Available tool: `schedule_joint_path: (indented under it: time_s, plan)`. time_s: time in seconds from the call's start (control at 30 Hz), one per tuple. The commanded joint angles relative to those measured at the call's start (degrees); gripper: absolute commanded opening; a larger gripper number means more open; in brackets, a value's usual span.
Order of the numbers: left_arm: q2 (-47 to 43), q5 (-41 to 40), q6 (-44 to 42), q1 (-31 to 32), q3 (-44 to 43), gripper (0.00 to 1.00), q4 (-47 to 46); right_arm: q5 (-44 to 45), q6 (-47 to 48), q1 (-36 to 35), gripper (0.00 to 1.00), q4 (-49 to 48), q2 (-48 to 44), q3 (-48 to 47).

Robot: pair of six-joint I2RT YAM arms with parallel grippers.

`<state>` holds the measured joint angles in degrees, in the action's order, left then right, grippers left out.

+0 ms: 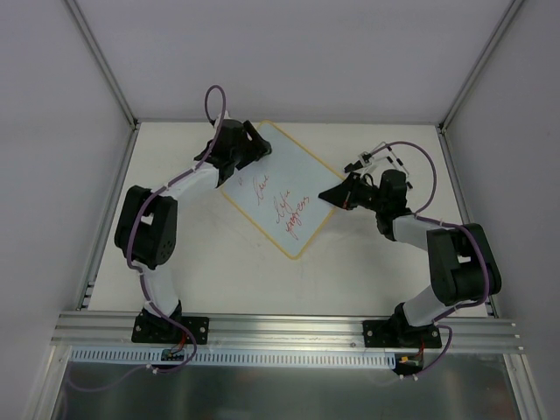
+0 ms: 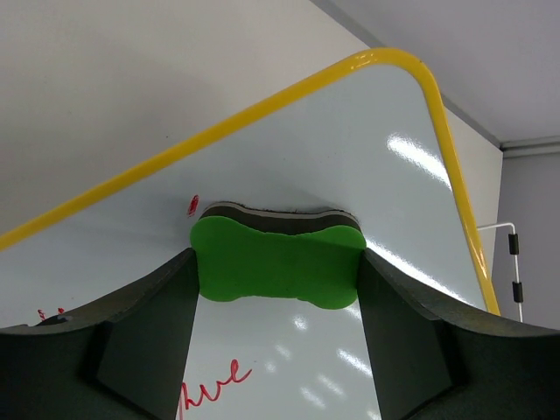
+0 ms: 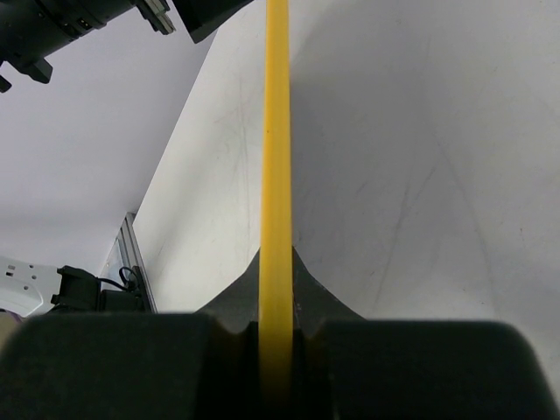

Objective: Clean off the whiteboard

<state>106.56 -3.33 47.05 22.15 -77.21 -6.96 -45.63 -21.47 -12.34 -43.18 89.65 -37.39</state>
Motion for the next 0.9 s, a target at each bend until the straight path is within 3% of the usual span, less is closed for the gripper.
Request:
schedule_joint_path:
  time_s: [0.0,0.37,0.87]
  plan:
    - [2.94,0.79,2.17,-0.62,-1.98,0.18,-0.16,-4.65,7.41,-2.95,0.0,0.55,-0.79,-0.67]
    - [2.68,1.05,3.58,-7.38,2.32,0.11,8.27,-4.03,8.2,-3.04,0.0,0.73,-1.76,0.03]
    - [-0.66,7.9,5.5,-3.08,14.18,0.1,5.39,-3.86,7.94,-3.48,0.0,0.55,-1.14,-0.41]
